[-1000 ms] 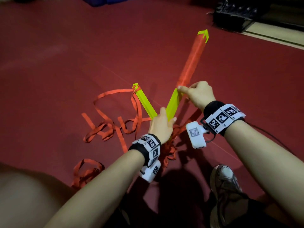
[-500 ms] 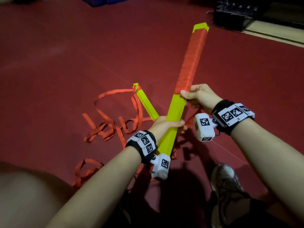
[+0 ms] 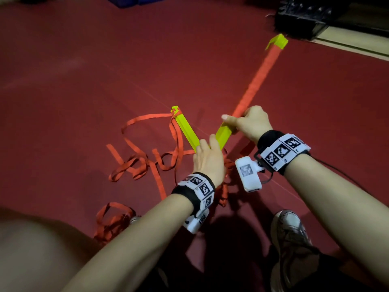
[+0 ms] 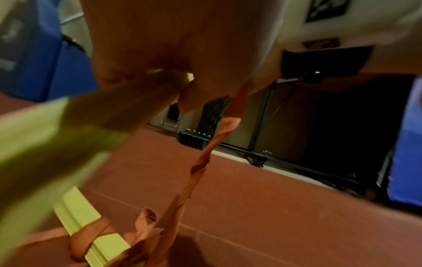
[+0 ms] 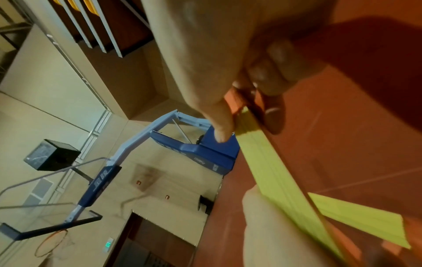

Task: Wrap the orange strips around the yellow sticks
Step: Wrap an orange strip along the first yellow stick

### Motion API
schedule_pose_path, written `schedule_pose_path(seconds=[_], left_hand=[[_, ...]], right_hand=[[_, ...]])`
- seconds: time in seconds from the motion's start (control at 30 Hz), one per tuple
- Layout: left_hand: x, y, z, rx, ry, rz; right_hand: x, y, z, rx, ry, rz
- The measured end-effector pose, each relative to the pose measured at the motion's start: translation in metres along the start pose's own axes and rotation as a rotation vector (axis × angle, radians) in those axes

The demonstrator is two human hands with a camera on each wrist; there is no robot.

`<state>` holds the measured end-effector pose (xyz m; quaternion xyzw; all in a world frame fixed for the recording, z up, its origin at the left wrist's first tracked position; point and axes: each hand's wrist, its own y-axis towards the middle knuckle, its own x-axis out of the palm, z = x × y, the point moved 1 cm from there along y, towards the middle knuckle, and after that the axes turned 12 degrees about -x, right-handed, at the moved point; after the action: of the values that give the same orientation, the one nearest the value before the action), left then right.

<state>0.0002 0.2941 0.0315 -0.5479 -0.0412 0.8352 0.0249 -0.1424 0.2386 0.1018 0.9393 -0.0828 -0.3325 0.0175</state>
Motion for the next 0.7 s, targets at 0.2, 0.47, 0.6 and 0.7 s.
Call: schedule_pose_path(seconds=[0.2,0.47,0.6,0.7], left_hand=[[0.007,0.014,-0.008,0.004,-0.398,-0.264],[-0.006,0.002,-0.005,-0.293,-1.153,-0.767],[-0.002,0.008,-0.001,-0.246,-0.973,-0.347],[-0.008,0.010,-0.004,-0.173,-0.496,-0.118]], right_hand=[[-0.006,0.006,0.023,0.078,0.229,-0.081],[-0.009,-0.006,0.009,-0.072,0.411,-0.209],[-0.009,-0.001,0.007,-0.125,-0.009,-0.083],[-0.006,-0.001,0.001,-0.109,-0.125,-0.079]])
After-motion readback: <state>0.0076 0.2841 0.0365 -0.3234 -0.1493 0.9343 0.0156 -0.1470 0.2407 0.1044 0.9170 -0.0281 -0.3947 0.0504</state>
